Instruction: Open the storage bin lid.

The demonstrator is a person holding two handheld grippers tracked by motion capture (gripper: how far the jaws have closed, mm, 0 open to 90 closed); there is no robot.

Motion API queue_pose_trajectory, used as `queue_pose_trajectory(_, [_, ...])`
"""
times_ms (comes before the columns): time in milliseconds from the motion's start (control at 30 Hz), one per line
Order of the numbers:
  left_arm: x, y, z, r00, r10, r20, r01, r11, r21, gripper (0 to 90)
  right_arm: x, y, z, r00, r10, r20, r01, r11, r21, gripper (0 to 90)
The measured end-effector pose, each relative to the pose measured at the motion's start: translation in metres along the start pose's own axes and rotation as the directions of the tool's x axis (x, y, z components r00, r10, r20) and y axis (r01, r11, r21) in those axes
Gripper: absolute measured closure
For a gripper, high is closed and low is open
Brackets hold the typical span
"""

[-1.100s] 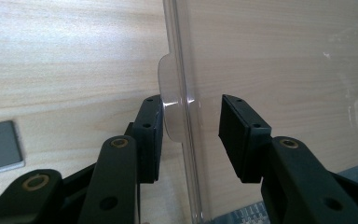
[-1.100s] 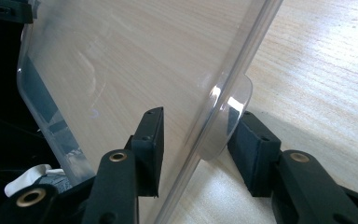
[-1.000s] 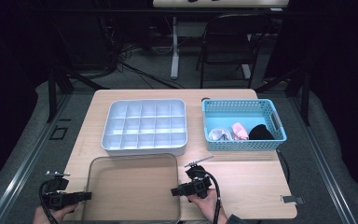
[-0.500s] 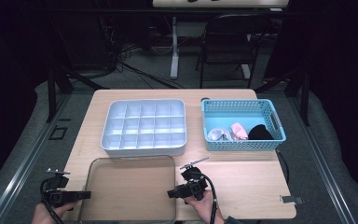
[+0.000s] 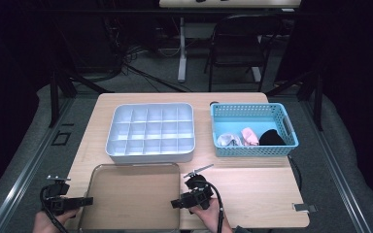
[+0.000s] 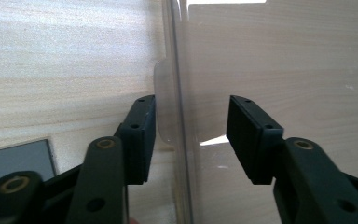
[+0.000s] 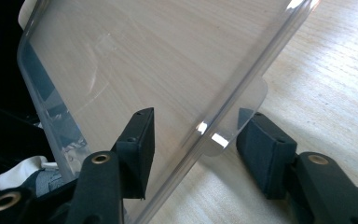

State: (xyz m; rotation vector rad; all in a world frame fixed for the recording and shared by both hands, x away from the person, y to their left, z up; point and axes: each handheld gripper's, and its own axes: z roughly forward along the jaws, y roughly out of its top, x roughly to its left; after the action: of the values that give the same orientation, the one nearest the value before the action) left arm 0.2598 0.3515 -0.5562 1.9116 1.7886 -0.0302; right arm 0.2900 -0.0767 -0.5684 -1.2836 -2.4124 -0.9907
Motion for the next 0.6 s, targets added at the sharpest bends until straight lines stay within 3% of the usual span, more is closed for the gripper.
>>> queue_pose_trajectory(267, [-0.003, -0.001, -0.007, 1.0000, -0.003, 0.006, 0.003, 0.9990, -0.044, 43.2, 0.001, 0.001, 0.000, 0.9992, -0.040, -0.007, 0.040, 0.999, 0.030, 41.8])
queue_pose_trajectory(300, [-0.003, -0.001, -0.006, 1.0000, -0.001, 0.002, 0.001, 0.9978, -0.066, 42.1, 0.001, 0.001, -0.001, 0.9991, -0.041, -0.007, 0.041, 0.999, 0.032, 40.9])
queue_pose_trajectory(467, [-0.006, 0.000, -0.009, 0.9999, 0.009, 0.007, -0.009, 0.9974, -0.071, 37.9, -0.001, 0.003, -0.005, 0.9978, -0.057, 0.034, 0.056, 0.997, 0.045, 36.4])
queue_pose_trajectory(600, [-0.009, 0.000, -0.011, 0.9998, 0.021, 0.008, -0.020, 0.9952, -0.096, 34.0, 0.002, 0.004, -0.011, 0.9935, -0.092, 0.067, 0.091, 0.996, 0.021, 34.2])
